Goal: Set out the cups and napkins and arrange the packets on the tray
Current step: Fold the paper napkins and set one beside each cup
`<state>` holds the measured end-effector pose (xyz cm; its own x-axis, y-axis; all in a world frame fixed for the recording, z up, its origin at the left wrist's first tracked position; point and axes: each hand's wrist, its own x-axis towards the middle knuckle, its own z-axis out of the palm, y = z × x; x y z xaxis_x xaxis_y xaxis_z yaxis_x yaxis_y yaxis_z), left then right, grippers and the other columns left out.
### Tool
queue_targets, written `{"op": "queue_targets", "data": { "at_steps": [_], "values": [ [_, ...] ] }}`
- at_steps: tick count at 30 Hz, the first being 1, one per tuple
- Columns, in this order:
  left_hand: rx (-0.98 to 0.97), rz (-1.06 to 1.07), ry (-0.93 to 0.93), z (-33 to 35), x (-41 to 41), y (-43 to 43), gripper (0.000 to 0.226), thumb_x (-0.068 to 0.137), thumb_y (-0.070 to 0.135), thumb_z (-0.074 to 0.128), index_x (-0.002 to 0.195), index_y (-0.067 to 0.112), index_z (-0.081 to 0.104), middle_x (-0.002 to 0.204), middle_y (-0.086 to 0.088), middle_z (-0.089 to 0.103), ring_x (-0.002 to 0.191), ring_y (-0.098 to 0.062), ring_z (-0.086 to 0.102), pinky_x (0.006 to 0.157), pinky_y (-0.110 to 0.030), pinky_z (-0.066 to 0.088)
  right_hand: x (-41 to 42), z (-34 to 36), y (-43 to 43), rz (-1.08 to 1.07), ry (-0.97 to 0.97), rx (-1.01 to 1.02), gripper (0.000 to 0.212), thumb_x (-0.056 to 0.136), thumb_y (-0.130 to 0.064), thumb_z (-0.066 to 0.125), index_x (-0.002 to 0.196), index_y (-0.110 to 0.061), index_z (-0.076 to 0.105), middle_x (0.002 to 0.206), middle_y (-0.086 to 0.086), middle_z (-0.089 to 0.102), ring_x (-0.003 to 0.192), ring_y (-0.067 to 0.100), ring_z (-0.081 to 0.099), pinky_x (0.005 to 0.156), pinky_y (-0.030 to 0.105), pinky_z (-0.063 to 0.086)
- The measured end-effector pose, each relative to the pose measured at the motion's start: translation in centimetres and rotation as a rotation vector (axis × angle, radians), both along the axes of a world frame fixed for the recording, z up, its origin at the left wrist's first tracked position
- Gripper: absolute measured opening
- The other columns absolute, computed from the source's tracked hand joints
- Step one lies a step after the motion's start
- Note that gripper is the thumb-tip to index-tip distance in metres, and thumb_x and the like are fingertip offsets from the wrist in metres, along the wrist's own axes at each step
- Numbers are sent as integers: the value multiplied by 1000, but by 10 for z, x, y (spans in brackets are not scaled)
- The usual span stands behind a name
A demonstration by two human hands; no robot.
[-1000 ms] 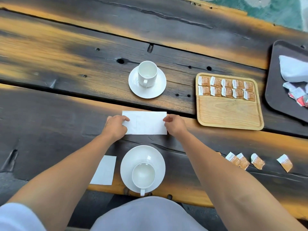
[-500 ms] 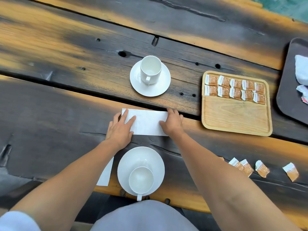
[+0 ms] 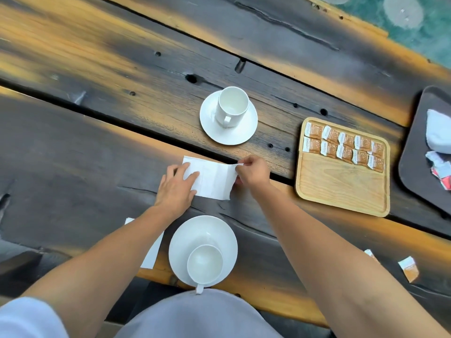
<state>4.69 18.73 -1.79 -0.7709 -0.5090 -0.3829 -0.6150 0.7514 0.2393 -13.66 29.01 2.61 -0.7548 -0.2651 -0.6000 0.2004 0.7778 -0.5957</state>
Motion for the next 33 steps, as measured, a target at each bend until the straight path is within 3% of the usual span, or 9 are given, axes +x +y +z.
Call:
{"op": "queue_targets", "data": {
  "at_steps": [3,7,11,16,20,27,33],
  "values": [
    [-4,24,47,-4,10,-1,44,96,33,56,139,25,51,147,-3,39,127,-27,32,102,-37,37,7,10,-11,7,-18,-25,18,78,2,55,71,-14,58,77,12,66,54,24,64,51,30,56],
    [16,16,89,-7,19,-4,43,96,31,55,139,25,52,147,-2,41,124,-27,37,98,-37,41,19,20,-29,45,-86,-47,16,82,4,59,75,-10,59,79,14,66,58,27,66,58,36,60],
    [38,34,119,-5,21,-5,43,97,30,55,140,24,51,148,-1,41,125,-27,37,99,-37,43,27,23,-46,96,-78,-23,17,81,4,60,74,-11,59,78,13,66,52,21,65,48,27,57],
    [189,122,271,-6,25,-8,49,91,14,63,139,14,51,145,-3,46,127,-28,38,104,-38,42,34,21,-62,143,-74,30,12,81,2,59,84,-9,60,75,19,69,54,25,66,69,41,64],
    [291,269,433,-4,30,-9,52,84,-2,67,134,7,55,137,-7,51,124,-27,43,107,-34,38,43,20,-73,197,-66,50,11,81,1,58,85,-10,58,77,22,71,54,26,67,72,43,63],
    [248,484,332,-8,41,-11,37,88,10,68,124,12,59,115,-6,53,112,-25,46,95,-37,44,60,13,-93,252,-73,62,8,82,-3,58,88,-9,59,61,12,68,55,25,68,76,44,63],
    [264,491,316,-5,38,-12,32,90,19,67,121,12,63,111,-6,56,110,-24,47,95,-35,45,69,3,-103,269,-71,118,6,81,-10,60,86,-13,59,88,21,74,71,32,75,74,44,63]
  ]
}}
